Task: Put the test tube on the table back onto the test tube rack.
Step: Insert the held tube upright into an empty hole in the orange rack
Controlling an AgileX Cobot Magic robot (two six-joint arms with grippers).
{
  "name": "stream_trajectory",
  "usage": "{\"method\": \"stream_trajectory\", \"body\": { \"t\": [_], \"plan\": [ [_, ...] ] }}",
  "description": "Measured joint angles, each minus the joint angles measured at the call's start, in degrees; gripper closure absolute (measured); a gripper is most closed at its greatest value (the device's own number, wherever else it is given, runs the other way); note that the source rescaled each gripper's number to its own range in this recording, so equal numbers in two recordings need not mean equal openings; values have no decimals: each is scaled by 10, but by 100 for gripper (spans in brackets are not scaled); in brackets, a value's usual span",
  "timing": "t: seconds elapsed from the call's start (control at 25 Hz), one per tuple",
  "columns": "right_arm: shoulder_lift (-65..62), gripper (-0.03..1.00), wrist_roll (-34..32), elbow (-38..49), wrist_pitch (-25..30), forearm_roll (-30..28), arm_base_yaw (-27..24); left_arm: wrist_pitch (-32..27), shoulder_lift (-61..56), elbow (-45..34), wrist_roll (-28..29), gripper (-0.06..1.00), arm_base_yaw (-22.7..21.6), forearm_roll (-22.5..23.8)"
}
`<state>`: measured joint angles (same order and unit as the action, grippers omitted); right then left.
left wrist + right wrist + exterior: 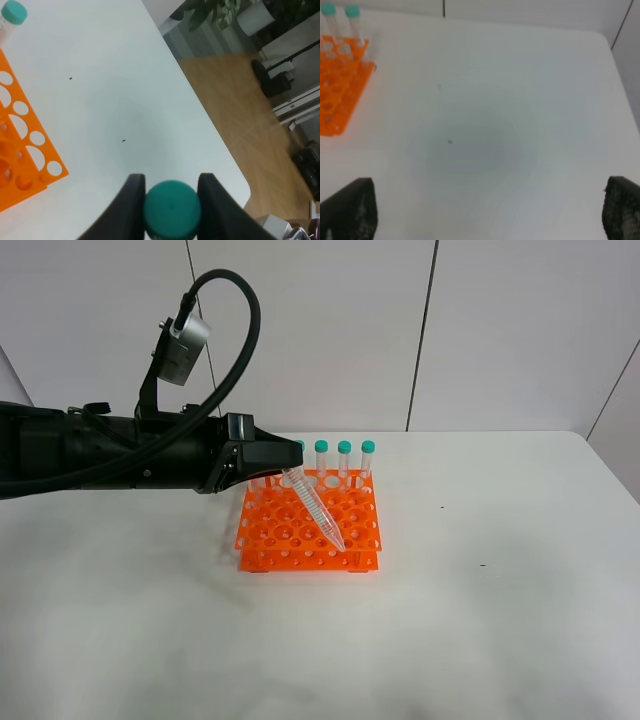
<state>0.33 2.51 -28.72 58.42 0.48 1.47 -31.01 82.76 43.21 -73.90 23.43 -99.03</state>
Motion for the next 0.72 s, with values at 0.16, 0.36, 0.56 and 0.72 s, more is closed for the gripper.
{"method": "stream_trajectory", "body": {
  "t": [0.16,0.36,0.56,0.72],
  "plan": [
    [-6,-3,-1,0,0,1,8,1,0,0,0,94,0,0],
    [-7,-3,-1,0,0,2,9,2,-9,1,8,94,0,0],
    [-7,-3,-1,0,0,3,9,3,-67,2,30,94,0,0],
    [-7,-3,-1,0,0,4,9,4,-131,3,34,94,0,11]
  ]
}}
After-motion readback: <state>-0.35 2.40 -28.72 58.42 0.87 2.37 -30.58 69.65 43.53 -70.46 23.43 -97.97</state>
